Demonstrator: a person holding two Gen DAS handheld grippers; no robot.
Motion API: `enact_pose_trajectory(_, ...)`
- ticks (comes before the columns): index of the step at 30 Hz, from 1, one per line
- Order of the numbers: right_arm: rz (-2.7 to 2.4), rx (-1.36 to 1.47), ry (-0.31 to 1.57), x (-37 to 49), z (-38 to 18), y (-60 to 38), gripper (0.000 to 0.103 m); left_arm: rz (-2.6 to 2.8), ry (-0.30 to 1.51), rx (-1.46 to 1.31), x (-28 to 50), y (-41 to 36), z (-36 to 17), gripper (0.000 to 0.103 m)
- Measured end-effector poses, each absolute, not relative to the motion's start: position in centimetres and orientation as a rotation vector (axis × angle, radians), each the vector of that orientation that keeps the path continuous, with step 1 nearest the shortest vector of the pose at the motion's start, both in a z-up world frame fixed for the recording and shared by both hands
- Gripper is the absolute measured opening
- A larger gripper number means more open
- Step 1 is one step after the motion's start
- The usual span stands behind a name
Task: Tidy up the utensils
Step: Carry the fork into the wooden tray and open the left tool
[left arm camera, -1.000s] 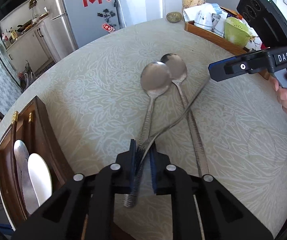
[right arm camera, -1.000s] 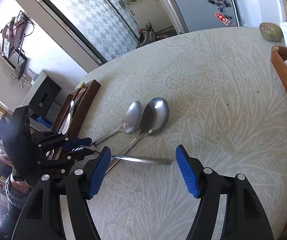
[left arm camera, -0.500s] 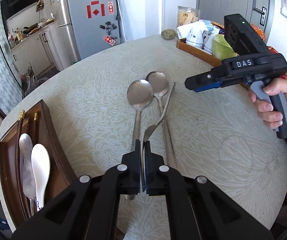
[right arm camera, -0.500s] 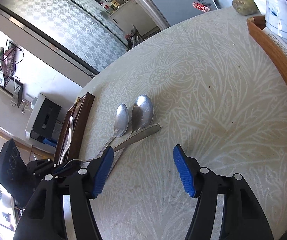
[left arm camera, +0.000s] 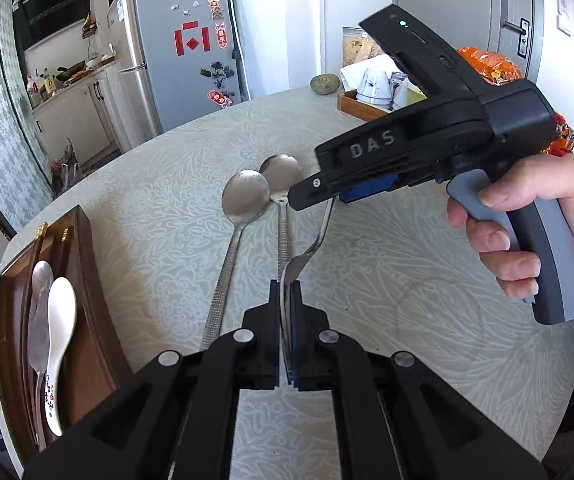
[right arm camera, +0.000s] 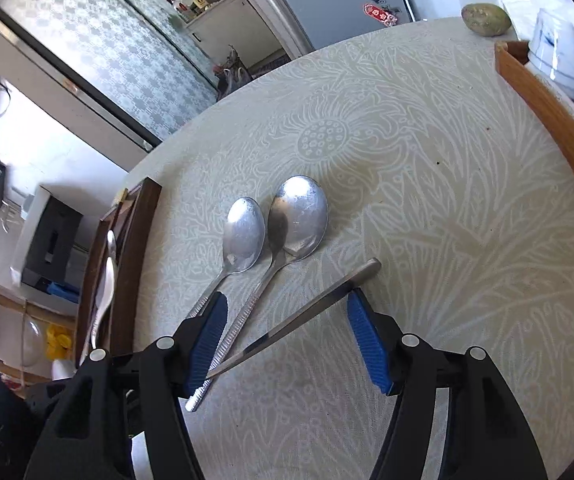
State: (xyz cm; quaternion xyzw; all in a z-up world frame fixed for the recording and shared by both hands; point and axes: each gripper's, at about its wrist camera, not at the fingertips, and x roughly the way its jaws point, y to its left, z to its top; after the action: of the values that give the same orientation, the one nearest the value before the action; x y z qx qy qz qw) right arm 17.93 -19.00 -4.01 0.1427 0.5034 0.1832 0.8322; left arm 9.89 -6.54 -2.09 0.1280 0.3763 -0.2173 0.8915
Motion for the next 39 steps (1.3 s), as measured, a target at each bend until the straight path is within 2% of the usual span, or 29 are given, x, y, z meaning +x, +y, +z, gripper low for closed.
enact_pose_trajectory(1, 0.375, 0.285, 1.067, 17.9, -4.1, -19.0, 0.051, -0.452, 0.782, 0.257, 9.9, -6.6, -2.1, 0.006)
enact_pose_trajectory(2, 0.365, 0.284, 1.064, 17.9, -4.2, -19.2, 0.038, -0.453, 0.781, 0.254, 9.9, -6.6, -2.2, 0.006)
enact_pose_trajectory(6, 0.376, 0.317, 1.073, 18.1, -4.2, -20.1, 0.030, -0.473, 0.783, 0.246, 9.6, -6.7, -2.8, 0.008)
enact_pose_trajectory(14, 0.378, 0.319, 1.052, 17.6, -3.7, -19.2, 0.027, -0.501, 0.763, 0.227, 8.7, -6.0, -2.5, 0.011)
enact_pose_trajectory(20, 0.403, 0.273, 1.013, 16.8, -1.1, -16.4, 0.027, -0.487, 0.726, 0.194, 7.6, -3.5, -1.0, 0.011)
enact_pose_trajectory(29, 0.516, 0.181, 0.971, 16.9, 2.7, -6.7, 0.027, -0.376, 0.655, 0.146, 5.6, 4.0, 1.9, 0.012)
enact_pose_trajectory(34, 0.585, 0.117, 0.976, 18.0, 2.6, -0.1, 0.025, -0.293, 0.665, 0.106, 5.2, 9.1, 1.9, 0.012)
enact_pose_trajectory(39, 0.636, 0.082, 0.993, 19.8, 1.2, 4.9, 0.019, -0.221, 0.690, 0.067, 5.5, 13.1, 0.7, 0.012)
